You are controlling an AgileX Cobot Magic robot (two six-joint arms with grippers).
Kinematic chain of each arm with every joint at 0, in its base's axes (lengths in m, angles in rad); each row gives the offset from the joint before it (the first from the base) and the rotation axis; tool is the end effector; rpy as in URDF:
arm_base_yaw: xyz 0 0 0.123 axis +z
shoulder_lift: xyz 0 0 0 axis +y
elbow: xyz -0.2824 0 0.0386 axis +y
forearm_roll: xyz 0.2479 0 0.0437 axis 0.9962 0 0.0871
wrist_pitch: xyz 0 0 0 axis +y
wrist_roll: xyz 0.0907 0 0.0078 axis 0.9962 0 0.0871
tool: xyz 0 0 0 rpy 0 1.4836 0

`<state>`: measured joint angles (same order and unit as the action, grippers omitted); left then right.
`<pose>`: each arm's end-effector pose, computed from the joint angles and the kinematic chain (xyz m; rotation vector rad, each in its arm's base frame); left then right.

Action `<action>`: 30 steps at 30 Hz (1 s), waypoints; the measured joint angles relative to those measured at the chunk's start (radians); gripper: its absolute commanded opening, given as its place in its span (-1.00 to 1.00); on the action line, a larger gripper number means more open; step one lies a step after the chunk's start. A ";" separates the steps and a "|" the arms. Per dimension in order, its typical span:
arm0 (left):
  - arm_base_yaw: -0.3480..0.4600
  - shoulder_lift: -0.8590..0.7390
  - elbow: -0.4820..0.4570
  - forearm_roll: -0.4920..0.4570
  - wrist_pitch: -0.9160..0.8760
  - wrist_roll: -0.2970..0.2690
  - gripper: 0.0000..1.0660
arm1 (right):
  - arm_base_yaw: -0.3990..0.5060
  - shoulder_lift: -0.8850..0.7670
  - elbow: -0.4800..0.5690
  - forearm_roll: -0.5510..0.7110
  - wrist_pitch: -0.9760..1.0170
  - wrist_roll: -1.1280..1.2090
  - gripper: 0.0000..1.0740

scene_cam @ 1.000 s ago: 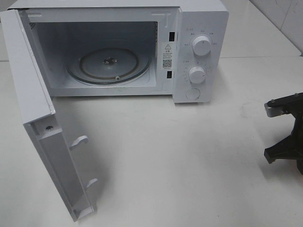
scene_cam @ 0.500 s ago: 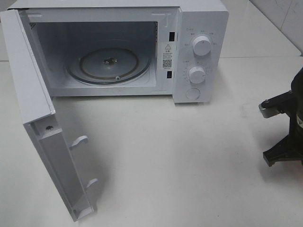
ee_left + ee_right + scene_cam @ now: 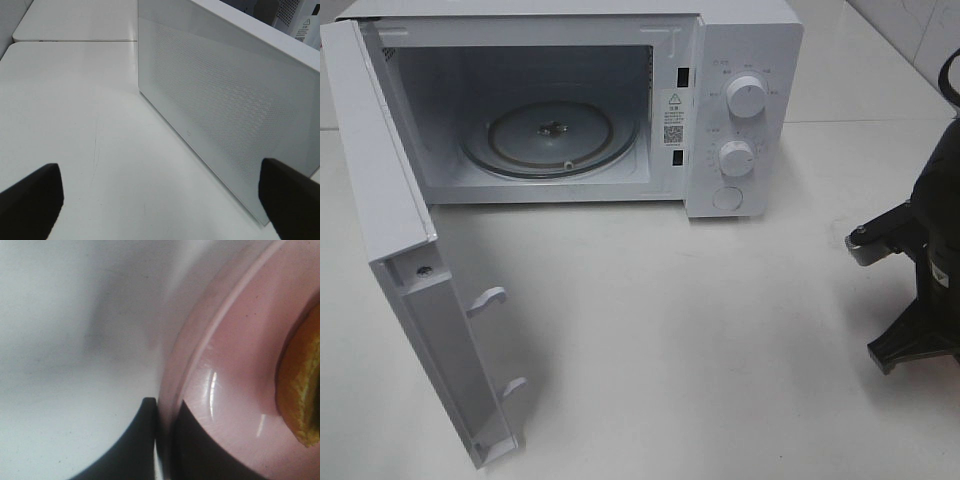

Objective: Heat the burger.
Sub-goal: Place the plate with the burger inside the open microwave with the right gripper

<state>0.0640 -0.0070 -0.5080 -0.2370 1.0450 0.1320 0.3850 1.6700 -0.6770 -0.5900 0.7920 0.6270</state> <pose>-0.0063 -0.0189 0.2824 0.0785 1.9935 -0.1560 0.2317 0.0549 0.1329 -0.3066 2.9833 -0.6087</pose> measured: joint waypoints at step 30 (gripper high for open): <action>0.000 0.000 0.000 0.000 0.000 0.000 0.84 | 0.305 -0.233 0.073 0.008 0.152 0.022 -1.00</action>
<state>0.0640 -0.0070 -0.5080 -0.2370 1.0450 0.1320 0.6900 1.4370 -0.6040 -0.5820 0.9440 0.6490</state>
